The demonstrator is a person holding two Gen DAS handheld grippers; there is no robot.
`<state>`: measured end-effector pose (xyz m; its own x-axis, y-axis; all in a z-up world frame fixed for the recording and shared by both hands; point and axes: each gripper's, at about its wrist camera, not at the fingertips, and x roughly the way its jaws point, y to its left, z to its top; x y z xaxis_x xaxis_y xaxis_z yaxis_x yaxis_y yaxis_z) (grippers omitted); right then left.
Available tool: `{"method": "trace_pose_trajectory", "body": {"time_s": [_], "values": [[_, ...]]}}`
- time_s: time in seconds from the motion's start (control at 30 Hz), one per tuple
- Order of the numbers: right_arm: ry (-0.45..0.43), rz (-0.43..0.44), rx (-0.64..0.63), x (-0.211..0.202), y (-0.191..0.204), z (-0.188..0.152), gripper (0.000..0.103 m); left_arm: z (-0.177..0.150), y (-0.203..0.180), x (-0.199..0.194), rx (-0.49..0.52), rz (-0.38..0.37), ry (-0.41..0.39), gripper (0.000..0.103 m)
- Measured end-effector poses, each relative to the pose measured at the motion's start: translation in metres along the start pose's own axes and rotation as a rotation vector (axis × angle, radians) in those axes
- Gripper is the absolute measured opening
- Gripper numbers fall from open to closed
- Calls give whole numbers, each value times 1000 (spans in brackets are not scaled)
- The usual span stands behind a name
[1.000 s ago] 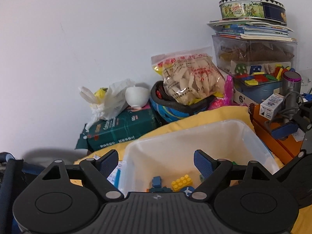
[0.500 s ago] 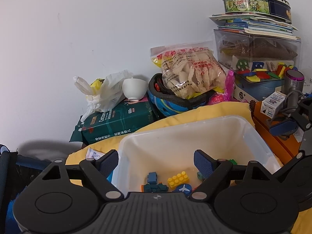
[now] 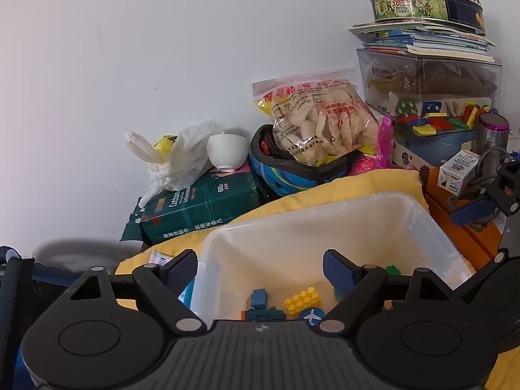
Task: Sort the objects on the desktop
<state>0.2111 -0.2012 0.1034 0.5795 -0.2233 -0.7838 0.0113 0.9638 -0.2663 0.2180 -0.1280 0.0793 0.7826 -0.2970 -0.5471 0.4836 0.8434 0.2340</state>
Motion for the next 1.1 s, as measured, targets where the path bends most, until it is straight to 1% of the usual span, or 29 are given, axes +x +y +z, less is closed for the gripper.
{"method": "trace_pose_trajectory", "body": {"time_s": [0.63, 1.1], "values": [[3, -27, -15, -1, -3, 1, 96, -4, 5, 2, -24, 4, 33, 87], [-2, -34, -10, -2, -5, 0, 97, -4, 3, 4, -32, -18, 36, 87]]}}
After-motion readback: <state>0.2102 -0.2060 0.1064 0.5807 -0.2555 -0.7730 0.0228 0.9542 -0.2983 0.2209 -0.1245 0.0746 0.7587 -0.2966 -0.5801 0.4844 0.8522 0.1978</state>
